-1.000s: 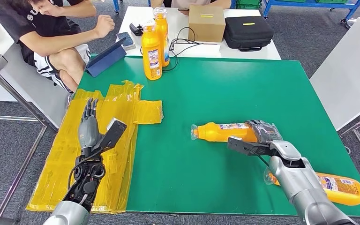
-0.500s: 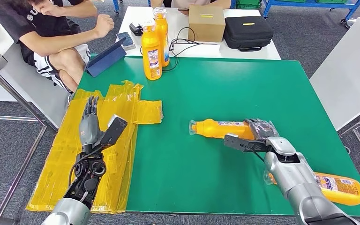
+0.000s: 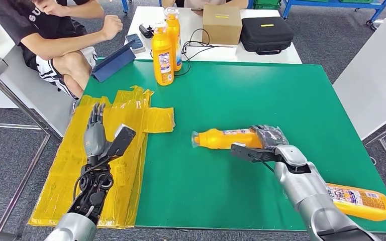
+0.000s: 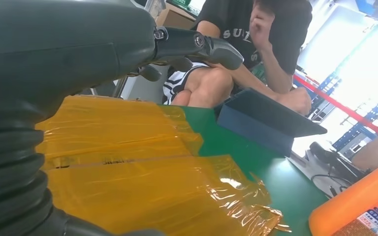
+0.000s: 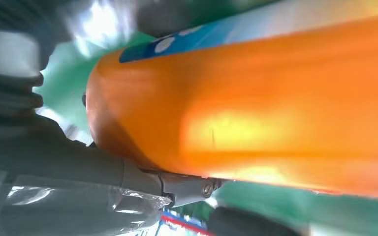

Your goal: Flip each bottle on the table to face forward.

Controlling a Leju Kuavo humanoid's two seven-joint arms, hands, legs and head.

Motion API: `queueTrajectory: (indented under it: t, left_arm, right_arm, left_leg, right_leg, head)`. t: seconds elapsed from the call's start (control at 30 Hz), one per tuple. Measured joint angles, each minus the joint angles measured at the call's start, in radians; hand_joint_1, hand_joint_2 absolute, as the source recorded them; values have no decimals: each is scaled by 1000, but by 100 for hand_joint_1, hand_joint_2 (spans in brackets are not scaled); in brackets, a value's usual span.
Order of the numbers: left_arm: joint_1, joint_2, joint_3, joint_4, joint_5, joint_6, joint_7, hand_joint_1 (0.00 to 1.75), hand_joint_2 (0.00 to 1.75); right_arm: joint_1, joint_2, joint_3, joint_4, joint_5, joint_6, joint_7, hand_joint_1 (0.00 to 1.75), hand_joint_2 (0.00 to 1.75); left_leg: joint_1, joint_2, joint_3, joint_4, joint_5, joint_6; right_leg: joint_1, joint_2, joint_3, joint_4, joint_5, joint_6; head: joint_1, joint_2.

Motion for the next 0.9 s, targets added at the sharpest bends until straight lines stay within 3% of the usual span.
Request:
queueTrajectory:
  t: [0.17, 0.27, 0.4, 0.5, 0.63, 0.8, 0.9]
  left_arm:
    - [26, -12, 3, -38, 63, -74, -93, 0, 175]
    - [65, -27, 4, -128, 169, -198, -166, 0, 175]
    - [144, -40, -11, -299, 333, -395, -201, 0, 175]
    - [195, -41, -33, -411, 451, -518, -210, 0, 175]
    - [233, -41, -54, -507, 521, -596, -217, 0, 175]
    - [263, -42, -98, -594, 696, -812, -220, 0, 175]
    - [269, -45, -132, -626, 738, -857, -212, 0, 175]
  right_arm:
    - [-20, 102, -99, -41, -124, -158, -79, 175, 175]
    - [-33, 164, -161, -54, -205, -241, -160, 175, 175]
    - [-31, 224, -204, -59, -294, -326, -252, 175, 175]
    - [-21, 256, -208, -60, -342, -357, -294, 175, 175]
    - [-14, 287, -208, -61, -369, -367, -317, 175, 175]
    - [-7, 338, -201, -61, -397, -373, -342, 175, 175]
    - [5, 374, -183, -61, -394, -373, -343, 175, 175]
  left_leg:
    - [1, -3, -3, 0, 1, 0]
    - [2, -3, -4, 0, 0, -1]
    - [2, -3, -6, 0, -1, -1]
    - [1, -3, -7, 0, -1, -1]
    - [2, -3, -7, 0, -1, -1]
    - [2, -3, -7, 0, -1, -1]
    - [2, -3, -7, 0, -1, -1]
  right_leg:
    - [0, -1, -2, 1, 0, 0]
    - [0, -1, -3, 1, -1, 0]
    - [0, -1, -6, 0, -1, 0]
    - [0, -1, -7, 0, -1, 0]
    - [0, -1, -7, 0, -1, 0]
    - [0, -1, -7, 0, -1, 0]
    - [0, -1, -7, 0, -1, 0]
  head:
    - [0, 0]
    - [0, 0]
    - [0, 0]
    - [0, 0]
    - [0, 0]
    - [0, 0]
    - [0, 0]
